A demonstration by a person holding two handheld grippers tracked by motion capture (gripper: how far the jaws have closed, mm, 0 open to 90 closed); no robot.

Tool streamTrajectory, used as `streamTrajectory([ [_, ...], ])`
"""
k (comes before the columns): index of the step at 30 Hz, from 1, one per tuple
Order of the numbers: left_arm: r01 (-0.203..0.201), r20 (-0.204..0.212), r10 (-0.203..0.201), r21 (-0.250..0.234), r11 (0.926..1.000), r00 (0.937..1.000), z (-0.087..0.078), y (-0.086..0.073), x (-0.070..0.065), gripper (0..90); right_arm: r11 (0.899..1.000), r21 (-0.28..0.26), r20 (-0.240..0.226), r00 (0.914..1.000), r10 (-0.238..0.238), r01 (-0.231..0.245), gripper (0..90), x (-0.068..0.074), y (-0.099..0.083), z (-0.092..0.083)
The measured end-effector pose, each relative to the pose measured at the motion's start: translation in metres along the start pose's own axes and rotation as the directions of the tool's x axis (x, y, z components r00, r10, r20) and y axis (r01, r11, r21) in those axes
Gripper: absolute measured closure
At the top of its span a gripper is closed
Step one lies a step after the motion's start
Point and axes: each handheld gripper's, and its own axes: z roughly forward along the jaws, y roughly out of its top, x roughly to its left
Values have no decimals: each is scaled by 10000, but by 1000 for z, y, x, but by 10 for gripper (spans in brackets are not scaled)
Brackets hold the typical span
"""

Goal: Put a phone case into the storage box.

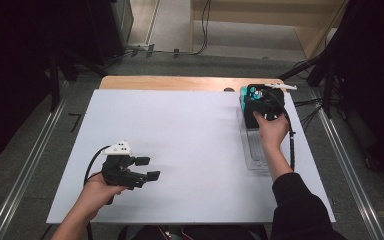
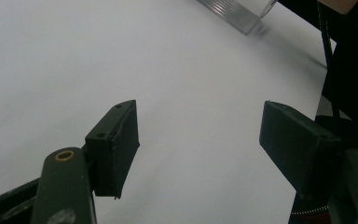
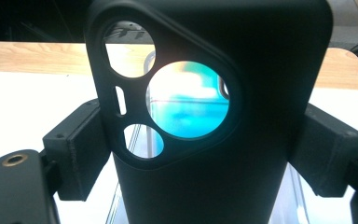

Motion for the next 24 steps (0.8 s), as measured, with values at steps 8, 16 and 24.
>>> streamTrajectory([
  [8, 13, 45, -13, -38, 10000, 10000, 0, 0, 1, 285, 9999, 46, 264, 9996, -124, 123, 129, 2, 5, 19],
  [16, 8, 93, -7, -24, 10000, 10000, 1, 1, 2, 285, 10000, -63, 354, 9994, 0, 2, 129, 1, 13, 29],
  [24, 19, 147, -19, 2, 10000, 9999, 2, 0, 3, 285, 9998, -200, 436, 9990, -49, 58, 126, 2, 16, 36],
])
